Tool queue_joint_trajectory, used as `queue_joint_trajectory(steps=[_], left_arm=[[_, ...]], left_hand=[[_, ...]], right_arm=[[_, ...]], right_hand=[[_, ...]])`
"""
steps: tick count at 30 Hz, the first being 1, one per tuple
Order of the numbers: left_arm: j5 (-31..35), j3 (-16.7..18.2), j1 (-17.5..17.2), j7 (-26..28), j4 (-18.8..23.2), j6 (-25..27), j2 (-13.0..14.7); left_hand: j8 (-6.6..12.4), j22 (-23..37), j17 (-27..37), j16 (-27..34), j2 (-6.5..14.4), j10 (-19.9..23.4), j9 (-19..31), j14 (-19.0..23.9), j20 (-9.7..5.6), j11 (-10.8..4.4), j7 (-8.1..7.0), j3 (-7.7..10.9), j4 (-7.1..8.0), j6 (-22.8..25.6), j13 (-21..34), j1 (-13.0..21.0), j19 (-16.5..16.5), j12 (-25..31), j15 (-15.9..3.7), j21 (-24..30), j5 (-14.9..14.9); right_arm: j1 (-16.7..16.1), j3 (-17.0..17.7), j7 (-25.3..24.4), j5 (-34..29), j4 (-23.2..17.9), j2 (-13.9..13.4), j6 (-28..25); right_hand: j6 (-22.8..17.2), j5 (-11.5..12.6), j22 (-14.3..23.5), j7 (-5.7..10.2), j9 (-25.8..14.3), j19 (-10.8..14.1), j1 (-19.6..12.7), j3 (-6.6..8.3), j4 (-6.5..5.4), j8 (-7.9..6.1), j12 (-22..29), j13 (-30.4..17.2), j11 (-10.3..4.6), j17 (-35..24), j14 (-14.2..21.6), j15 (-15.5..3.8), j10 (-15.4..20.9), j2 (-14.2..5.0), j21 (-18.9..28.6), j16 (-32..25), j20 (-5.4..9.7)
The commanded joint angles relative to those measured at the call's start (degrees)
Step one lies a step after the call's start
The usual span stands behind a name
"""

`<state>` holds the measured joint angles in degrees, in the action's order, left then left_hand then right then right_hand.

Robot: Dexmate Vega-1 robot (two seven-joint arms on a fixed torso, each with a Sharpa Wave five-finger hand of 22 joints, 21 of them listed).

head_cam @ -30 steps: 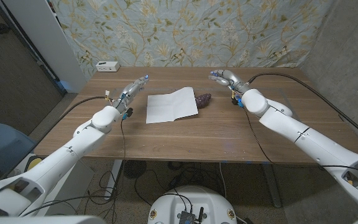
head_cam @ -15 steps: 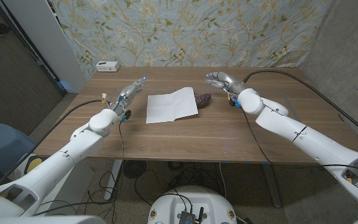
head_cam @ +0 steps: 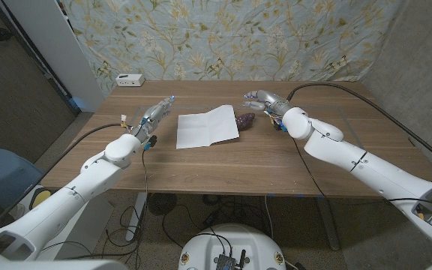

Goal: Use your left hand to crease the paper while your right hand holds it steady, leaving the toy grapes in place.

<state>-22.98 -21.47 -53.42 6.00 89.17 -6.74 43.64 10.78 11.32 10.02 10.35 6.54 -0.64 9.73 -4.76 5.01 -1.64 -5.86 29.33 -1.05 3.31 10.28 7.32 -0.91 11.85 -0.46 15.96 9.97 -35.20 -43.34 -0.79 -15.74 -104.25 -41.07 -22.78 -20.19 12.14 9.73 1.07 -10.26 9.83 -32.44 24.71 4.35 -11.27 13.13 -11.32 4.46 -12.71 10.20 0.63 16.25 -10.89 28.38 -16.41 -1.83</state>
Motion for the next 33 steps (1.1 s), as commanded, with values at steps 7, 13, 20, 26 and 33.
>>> queue_joint_trajectory(steps=[7,13,20,26,33], left_arm=[[-1.01,1.00,-2.74,1.23,3.43,2.22,1.25],[-1.18,1.44,-3.73,1.60,4.38,2.43,1.75],[-1.39,1.95,-4.67,2.19,5.32,2.99,2.22],[-1.55,2.13,-4.93,2.21,5.53,3.12,2.36],[-1.70,2.24,-4.97,2.06,5.20,2.85,2.27]], left_hand=[[-0.26,0.25,0.17,0.05,-0.12,-0.26,0.12,-0.55,0.25,-0.05,-0.07,-0.07,0.75,0.01,0.07,-0.97,0.13,-0.08,-0.12,0.08,0.26],[-0.30,0.25,0.16,0.06,-0.19,-0.19,0.13,-0.56,0.35,-0.18,-0.05,-0.17,0.93,0.01,0.07,-1.20,0.14,-0.09,-0.10,0.06,0.29],[-0.29,0.26,0.14,0.08,-0.26,-0.13,0.13,-0.53,0.32,-0.16,0.05,-0.27,1.10,0.13,0.08,-1.42,0.16,-0.11,-0.11,0.04,0.34],[-0.31,0.26,0.12,0.10,-0.31,-0.09,0.13,-0.46,0.31,-0.17,0.06,-0.33,1.24,0.16,0.08,-1.57,0.19,-0.12,-0.11,0.03,0.38],[-0.37,0.25,0.09,0.10,-0.34,-0.08,0.13,-0.42,-0.21,0.17,0.09,-0.37,1.38,0.11,0.08,-1.72,0.48,-0.16,-0.05,0.11,0.43]], right_arm=[[1.78,-3.19,4.85,-5.71,-0.34,0.49,-2.35],[2.57,-3.77,6.21,-6.12,1.09,1.15,-1.53],[3.30,-4.43,7.17,-6.40,2.77,1.99,0.03],[4.37,-5.38,8.33,-7.07,4.22,2.90,1.13],[5.31,-6.10,9.22,-7.62,5.47,3.88,2.66]], right_hand=[[-1.53,0.34,0.17,0.13,-0.36,0.57,-1.23,0.70,0.52,-0.58,-0.28,-0.22,-1.14,0.10,-0.09,-0.85,0.27,0.10,-0.31,0.40,0.50],[-1.84,0.29,0.17,0.13,-0.37,0.63,-1.29,0.75,0.49,-0.59,-0.28,-0.22,-1.13,0.08,0.00,-0.90,0.41,0.07,-0.42,0.35,0.64],[-2.08,0.24,0.18,0.09,-0.39,0.76,-1.34,0.81,0.42,-0.57,-0.26,-0.23,-1.07,0.05,0.22,-1.02,0.63,0.00,-0.53,0.25,0.61],[-2.48,0.18,0.18,-0.02,-0.40,0.77,-1.40,0.86,0.38,-0.61,-0.23,-0.24,-1.09,0.03,0.24,-1.09,0.85,-0.01,-0.67,0.23,0.69],[-2.58,0.13,0.19,-0.02,-0.41,0.95,-1.48,0.95,0.31,-0.51,-0.19,-0.25,-0.87,-0.01,0.36,-1.11,1.16,-0.07,-0.78,0.17,0.74]])
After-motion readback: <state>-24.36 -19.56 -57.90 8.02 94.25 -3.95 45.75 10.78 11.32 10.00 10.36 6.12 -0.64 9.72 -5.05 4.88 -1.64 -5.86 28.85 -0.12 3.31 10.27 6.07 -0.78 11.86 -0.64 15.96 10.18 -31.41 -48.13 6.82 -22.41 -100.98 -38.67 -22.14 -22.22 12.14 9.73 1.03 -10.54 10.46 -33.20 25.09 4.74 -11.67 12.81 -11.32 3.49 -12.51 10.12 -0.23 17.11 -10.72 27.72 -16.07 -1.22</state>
